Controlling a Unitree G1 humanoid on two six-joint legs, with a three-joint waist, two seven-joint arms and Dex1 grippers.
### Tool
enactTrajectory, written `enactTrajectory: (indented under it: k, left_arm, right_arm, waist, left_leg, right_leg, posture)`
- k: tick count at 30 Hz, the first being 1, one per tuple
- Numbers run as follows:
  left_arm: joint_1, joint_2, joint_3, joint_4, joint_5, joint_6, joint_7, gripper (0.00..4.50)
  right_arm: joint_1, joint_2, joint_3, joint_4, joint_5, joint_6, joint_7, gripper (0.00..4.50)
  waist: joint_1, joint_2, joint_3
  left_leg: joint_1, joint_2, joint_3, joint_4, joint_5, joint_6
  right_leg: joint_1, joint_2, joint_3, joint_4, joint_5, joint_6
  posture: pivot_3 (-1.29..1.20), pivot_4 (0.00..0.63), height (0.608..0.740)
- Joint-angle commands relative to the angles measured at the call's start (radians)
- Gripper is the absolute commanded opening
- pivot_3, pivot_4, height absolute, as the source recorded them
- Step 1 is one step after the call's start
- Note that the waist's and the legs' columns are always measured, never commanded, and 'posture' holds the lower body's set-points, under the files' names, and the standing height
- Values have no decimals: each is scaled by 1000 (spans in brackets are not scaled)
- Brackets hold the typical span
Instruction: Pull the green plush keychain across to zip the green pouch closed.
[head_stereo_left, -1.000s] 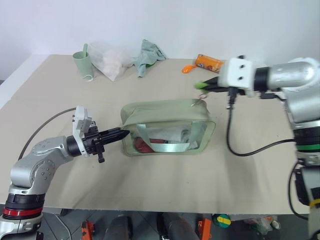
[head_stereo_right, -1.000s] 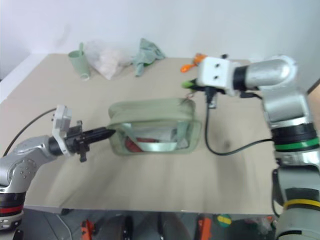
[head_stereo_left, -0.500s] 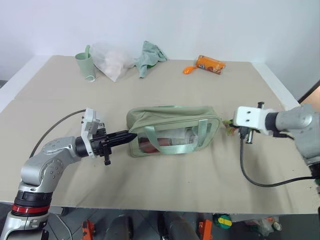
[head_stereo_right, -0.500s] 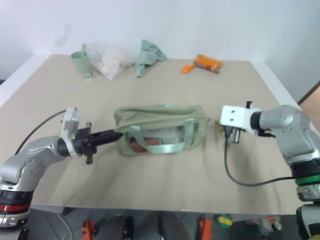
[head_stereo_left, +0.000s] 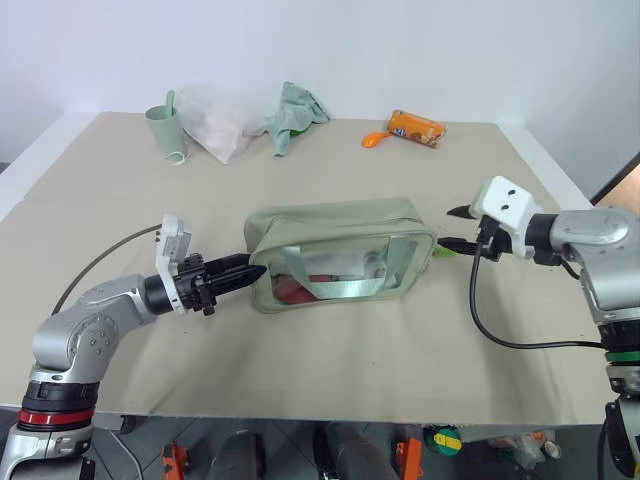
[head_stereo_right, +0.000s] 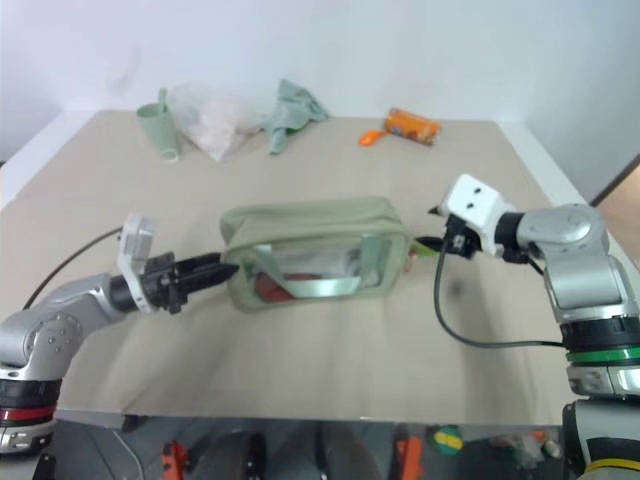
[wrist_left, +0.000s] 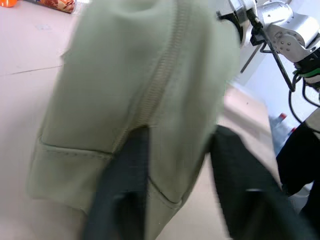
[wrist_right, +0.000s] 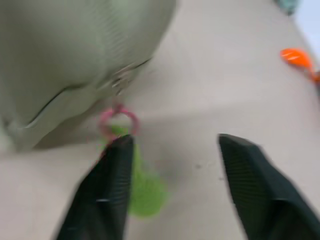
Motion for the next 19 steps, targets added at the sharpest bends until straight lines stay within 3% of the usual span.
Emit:
enactTrajectory:
  k: [1,4,7,11,14,19]
  left_arm:
    - [-31,9,59,-44,-16,-15,35,3291]
    - [-21,5,127,-68,-68,-2,83,4319]
    - [22,23,191,-76,-125,46,120,4319]
    - [189,39,327,-59,-111,40,185,4319]
    - [243,27,306,-26,-19,-22,225,4319]
    - [236,-29,249,3,-3,-10,254,4319]
  right_arm:
    - [14,-38,-127,-42,154,148,69,4339]
    - [106,-49,-214,-65,253,234,109,4372]
    - [200,-51,-304,-91,325,289,112,4372]
    - [367,-10,-495,-145,462,414,73,4372]
    - [451,25,-523,-201,493,437,28,4372]
    - [494,79,-492,-239,505,443,-37,4372]
  waist:
    - [1,0,0]
    - [3,0,0]
    - [2,0,0]
    - [-11,0,0]
    - [-10,0,0]
    - [-10,0,0]
  left_leg:
    - [-1,0,0,0,0,0]
    - [-1,0,0,0,-1,0]
    - [-1,0,0,0,-1,0]
    - [1,0,1,-1,-2,0]
    - [2,1,-1,0,-2,0]
    - [3,0,0,1,3,3]
  right_leg:
    - [0,0,0,0,0,0]
    - [0,0,0,0,-1,0]
    - [0,-1,0,-1,-1,1]
    - [0,-1,2,0,-1,1]
    - [1,0,0,0,-2,1]
    - [2,1,2,0,-3,-1]
  posture:
    - [0,150,737]
    - [0,150,737]
    - [0,150,737]
    - [0,150,737]
    - [0,150,737]
    - [0,150,737]
